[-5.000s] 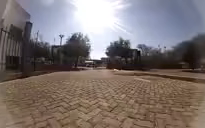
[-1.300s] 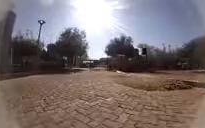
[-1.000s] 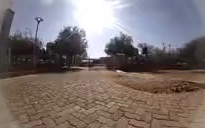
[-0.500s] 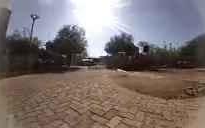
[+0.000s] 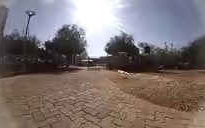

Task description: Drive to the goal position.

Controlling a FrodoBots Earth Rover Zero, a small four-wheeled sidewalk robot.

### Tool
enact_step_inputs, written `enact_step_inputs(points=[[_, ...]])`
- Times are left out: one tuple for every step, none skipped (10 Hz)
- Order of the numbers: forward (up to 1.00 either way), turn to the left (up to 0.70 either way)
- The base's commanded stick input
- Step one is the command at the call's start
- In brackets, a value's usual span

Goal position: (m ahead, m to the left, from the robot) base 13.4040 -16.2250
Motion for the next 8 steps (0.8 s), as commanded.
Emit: enact_step_inputs(points=[[1.00, -0.27], [1.00, -0.27], [1.00, -0.27], [1.00, -0.27], [1.00, -0.27], [1.00, -0.27], [1.00, -0.27], [1.00, -0.27]])
